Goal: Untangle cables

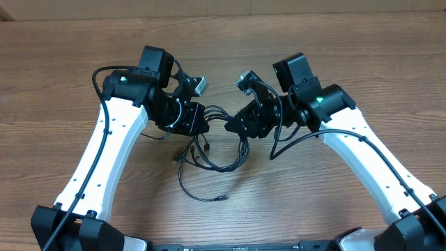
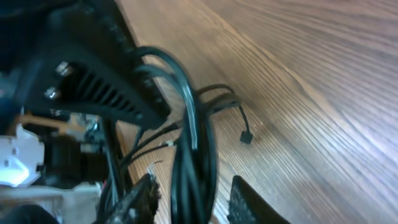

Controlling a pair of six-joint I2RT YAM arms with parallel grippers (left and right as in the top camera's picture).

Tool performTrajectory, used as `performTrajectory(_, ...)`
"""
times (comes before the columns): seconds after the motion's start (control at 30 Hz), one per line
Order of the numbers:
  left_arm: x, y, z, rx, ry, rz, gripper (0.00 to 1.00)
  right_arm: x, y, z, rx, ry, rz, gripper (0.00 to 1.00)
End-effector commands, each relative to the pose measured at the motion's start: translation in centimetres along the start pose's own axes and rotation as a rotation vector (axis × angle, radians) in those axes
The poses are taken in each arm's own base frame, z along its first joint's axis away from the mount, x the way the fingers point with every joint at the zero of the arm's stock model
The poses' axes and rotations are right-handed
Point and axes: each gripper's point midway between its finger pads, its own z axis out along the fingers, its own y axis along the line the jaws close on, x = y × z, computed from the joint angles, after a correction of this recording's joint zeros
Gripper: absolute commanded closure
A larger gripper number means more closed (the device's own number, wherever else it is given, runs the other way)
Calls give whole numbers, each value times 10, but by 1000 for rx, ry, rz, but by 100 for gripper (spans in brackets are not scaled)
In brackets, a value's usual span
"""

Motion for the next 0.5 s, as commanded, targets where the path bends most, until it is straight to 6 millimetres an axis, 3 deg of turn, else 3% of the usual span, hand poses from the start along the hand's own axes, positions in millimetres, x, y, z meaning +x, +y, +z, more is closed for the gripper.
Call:
performTrajectory(0.0, -10, -8, -10, 27, -52, 18, 96, -2, 9, -1, -35, 2, -14, 80)
performTrajectory(0.1, -22, 5, -14, -8, -104, -105, 96, 3, 14, -2, -60, 21, 8, 94)
performTrajectory(0.2, -30, 42, -26, -145, -166, -270, 96, -7, 35, -15, -169, -14, 5, 96)
performTrajectory(0.27, -30, 70, -35, -269, -202, -359, 96, -28, 55, -42, -262, -89, -18, 96)
performTrajectory(0.47, -28, 93, -45, -387, -229, -397, 96, -61, 93, -110, -447, -255, -112, 96)
